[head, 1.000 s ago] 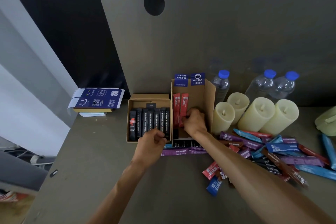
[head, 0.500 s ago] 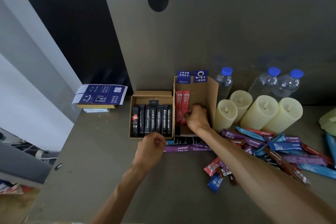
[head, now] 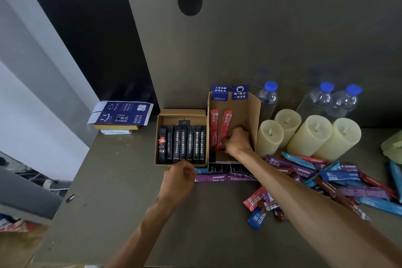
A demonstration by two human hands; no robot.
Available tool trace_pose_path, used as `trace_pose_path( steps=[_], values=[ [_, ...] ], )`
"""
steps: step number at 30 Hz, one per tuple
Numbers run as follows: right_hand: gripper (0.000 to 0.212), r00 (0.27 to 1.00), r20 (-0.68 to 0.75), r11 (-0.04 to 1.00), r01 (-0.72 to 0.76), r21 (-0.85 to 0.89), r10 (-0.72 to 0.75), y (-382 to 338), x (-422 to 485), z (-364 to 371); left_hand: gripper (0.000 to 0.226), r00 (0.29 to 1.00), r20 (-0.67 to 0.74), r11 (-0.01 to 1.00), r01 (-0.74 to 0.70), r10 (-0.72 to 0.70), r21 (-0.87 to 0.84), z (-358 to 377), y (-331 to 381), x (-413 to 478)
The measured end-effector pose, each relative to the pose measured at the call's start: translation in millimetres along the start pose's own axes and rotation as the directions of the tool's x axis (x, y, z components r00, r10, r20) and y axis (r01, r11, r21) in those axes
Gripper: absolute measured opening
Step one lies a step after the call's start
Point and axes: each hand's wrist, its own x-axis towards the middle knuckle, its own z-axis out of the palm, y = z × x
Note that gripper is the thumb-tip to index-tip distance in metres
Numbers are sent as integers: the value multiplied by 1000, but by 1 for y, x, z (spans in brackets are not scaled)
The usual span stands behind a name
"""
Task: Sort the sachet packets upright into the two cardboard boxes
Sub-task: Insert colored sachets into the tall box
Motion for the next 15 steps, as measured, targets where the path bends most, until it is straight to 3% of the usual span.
trace_pose_path(
  steps=[4, 8, 15],
  values=[
    [12, 1000, 12, 1000, -4, -16, 4, -1, -5, -2, 18, 1000, -15, 996, -26, 27, 83, 8, -8, -2],
    [10, 1000, 21, 1000, 2, -19, -2, -8, -28, -10, 26, 988, -15, 970, -149, 155, 192, 18, -12, -8],
    [9, 984, 48, 982, 167, 87, -171, 11, -114, -35, 36, 970, 12, 900, -229, 242, 371, 30, -15, -10]
  ],
)
